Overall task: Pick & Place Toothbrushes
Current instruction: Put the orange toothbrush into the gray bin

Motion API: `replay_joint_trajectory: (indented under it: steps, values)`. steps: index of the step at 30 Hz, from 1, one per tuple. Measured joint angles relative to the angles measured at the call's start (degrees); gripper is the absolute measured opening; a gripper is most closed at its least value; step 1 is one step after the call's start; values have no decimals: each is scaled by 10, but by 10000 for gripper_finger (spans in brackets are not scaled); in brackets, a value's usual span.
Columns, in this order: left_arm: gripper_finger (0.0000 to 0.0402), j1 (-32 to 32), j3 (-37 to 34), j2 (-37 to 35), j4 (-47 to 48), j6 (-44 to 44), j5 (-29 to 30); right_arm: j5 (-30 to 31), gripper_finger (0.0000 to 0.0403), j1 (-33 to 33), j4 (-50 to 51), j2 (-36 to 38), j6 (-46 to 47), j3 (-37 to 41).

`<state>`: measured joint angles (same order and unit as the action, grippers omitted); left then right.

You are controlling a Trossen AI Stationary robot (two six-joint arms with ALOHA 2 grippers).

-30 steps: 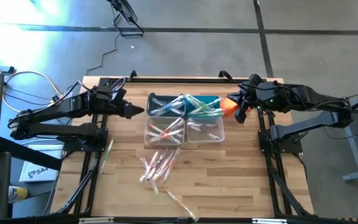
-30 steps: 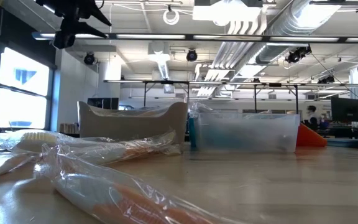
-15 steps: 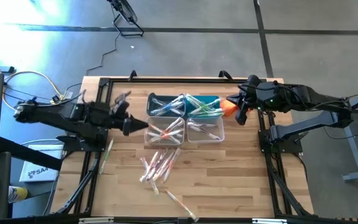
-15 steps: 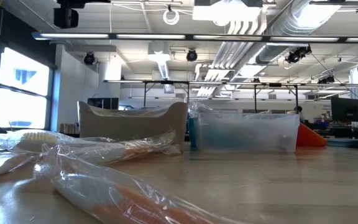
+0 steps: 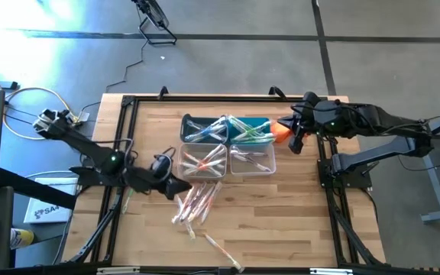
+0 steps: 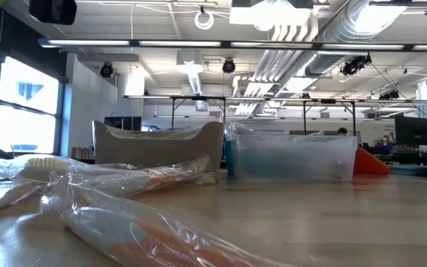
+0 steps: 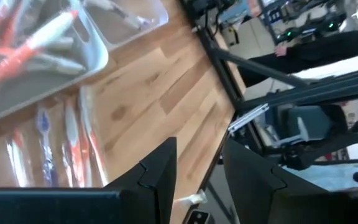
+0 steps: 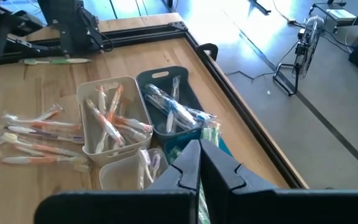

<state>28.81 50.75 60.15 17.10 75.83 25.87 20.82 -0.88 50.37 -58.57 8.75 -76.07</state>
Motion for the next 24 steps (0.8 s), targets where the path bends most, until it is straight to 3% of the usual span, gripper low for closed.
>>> replay_joint_trajectory:
  steps: [3,10,16,24]
  values:
    - [127,15,31,33,19,23,3,0,3,0,0,0,0,0]
    - [127,32,114,105,172,109,-1,0,3,0,-1,0,0,0]
    - [127,32,168,175,305,182,-72,0,3,0,0,0,0,0]
    - [127,31,177,234,362,277,-152,0,3,0,0,-2,-5,0]
